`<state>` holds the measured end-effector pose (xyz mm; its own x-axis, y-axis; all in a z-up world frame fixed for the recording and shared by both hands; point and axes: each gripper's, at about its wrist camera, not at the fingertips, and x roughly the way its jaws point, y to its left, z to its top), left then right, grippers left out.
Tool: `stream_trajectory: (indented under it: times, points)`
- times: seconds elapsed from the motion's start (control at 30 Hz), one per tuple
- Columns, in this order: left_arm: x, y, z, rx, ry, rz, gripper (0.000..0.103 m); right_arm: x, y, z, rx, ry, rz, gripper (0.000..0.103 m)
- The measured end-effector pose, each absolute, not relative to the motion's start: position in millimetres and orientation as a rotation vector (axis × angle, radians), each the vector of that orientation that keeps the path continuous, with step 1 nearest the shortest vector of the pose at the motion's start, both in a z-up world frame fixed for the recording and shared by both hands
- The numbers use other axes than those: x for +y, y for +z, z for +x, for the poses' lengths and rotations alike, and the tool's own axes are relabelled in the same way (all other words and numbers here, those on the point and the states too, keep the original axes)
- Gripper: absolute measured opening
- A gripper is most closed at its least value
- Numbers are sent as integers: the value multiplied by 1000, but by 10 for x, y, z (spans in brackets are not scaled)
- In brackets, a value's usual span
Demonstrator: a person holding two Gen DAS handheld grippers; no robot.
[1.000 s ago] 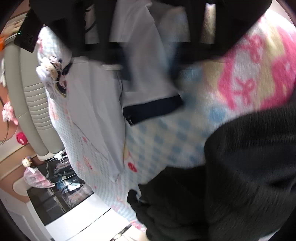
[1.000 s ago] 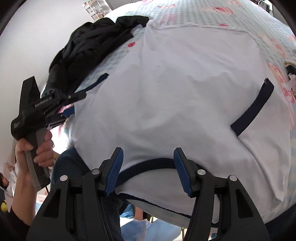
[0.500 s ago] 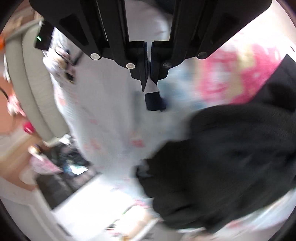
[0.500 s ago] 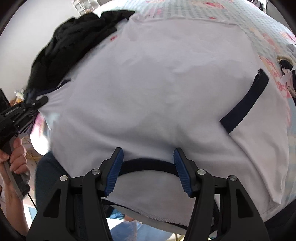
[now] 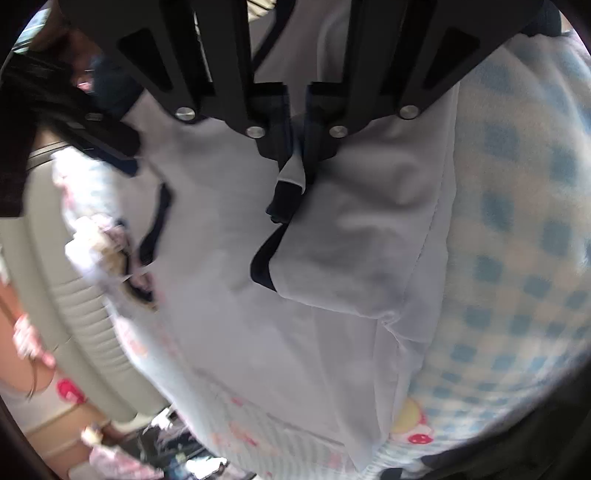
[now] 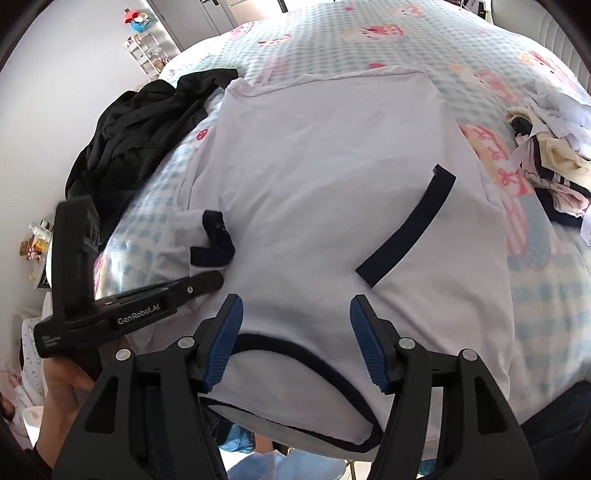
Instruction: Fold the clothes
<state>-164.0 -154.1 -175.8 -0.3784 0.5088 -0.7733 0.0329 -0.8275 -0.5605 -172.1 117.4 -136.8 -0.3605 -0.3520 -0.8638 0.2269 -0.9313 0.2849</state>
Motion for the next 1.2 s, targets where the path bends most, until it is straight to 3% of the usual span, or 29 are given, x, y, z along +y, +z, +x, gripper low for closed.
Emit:
stream_trajectory:
  times: [0.07, 0.1, 0.27, 0.3, 0.33, 0.37, 0.47, 0.7, 0.83, 0.97, 1.07, 1.2]
  points:
    - [-1623, -1641, -1570, -783, 2225, -1469, 58, 1090, -1394, -1768, -148, -2313, 1525, 62]
    - [-1683, -1526, -1479, -798, 2231, -1380, 62, 1048, -1406, -1791, -140, -2305, 1526, 62]
    - [-2092, -1239, -1081, -894, 2356, -1182, 60, 820, -1399, -1831, -100, -2283, 1481, 62]
    - [-2209, -1200, -1006, -926, 2402, -1166, 57, 773, -1392, -1837, -94, -2279, 1464, 62]
    - [-2265, -1192, -964, -934, 2449, -1162, 42, 701, -1380, -1842, -84, -2268, 1444, 62]
    - [-2323, -1205, -929, -930, 2491, -1179, 34, 638, -1378, -1843, -76, -2255, 1432, 62]
    - [-2504, -1293, -862, -946, 2538, -1238, 30, 398, -1390, -1863, -37, -2206, 1404, 62]
    - [-2225, -1445, -1000, -798, 2433, -1378, 30, -104, -1611, -1948, 101, -2138, 1434, 62]
    - [-1935, -1647, -1107, -397, 2492, -1721, 31, 54, -1772, -1980, 107, -2193, 1496, 60]
    - [-1940, -1497, -1053, -426, 2538, -1666, 30, 375, -1683, -1970, 48, -2273, 1488, 54]
    - [-1769, -1342, -1049, -393, 2521, -1543, 30, 537, -1577, -1915, -79, -2275, 1465, 58]
    - [-1566, -1504, -1142, -270, 2468, -1648, 31, 381, -1605, -1818, -28, -2236, 1452, 60]
